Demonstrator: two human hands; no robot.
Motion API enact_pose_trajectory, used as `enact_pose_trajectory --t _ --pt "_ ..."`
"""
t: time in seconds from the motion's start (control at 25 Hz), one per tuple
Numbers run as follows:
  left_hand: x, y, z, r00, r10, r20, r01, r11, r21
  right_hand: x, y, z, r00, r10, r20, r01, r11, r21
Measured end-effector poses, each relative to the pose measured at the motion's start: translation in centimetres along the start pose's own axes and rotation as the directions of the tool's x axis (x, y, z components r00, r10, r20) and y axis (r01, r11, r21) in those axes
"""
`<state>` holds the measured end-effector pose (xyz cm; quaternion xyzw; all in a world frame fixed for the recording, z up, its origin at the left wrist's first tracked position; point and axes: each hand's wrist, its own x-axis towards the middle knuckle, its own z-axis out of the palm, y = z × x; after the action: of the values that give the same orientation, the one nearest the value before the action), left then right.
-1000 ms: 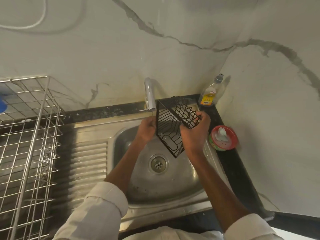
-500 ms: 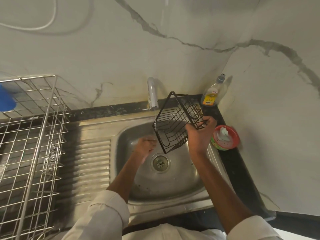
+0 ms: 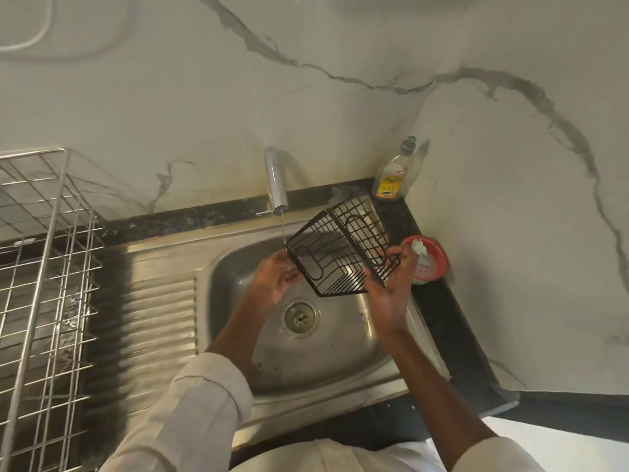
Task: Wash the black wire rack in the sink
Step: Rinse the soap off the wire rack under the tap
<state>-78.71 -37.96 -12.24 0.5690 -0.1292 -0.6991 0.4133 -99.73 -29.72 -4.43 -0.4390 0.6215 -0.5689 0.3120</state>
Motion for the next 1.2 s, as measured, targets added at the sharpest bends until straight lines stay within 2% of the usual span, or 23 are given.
enact_pose_trajectory --t 0.16,0.56,0.72,0.96,1.2 --pt "0.3 -0.7 0.1 0.999 -0.039 0.007 0.038 0.994 0.1 0.0 -1.3 0.4 1.0 -0.006 0.031 0.008 0.999 -0.051" --pt "0.1 -1.6 -0.9 0.997 -0.077 -0.028 0.081 0.984 0.159 0.4 -3.6 1.6 0.995 0.046 0.089 -0.034 0.992 -0.125" --pt "0.2 -0.5 -1.0 0.999 -0.03 -0.044 0.036 0.989 0.143 0.4 -2.9 1.7 0.993 0.054 0.109 -0.043 0.995 -0.095" --pt "0.6 2.2 -0.9 0.994 0.079 -0.081 -0.078 0.997 0.021 0.4 -0.1 0.9 0.979 0.104 0.174 -0.1 0.994 -0.032" --pt "0.8 3.7 -0.1 0.971 0.159 -0.182 -0.164 0.986 -0.013 0.9 2.3 0.3 0.973 0.197 0.122 -0.202 0.979 0.037"
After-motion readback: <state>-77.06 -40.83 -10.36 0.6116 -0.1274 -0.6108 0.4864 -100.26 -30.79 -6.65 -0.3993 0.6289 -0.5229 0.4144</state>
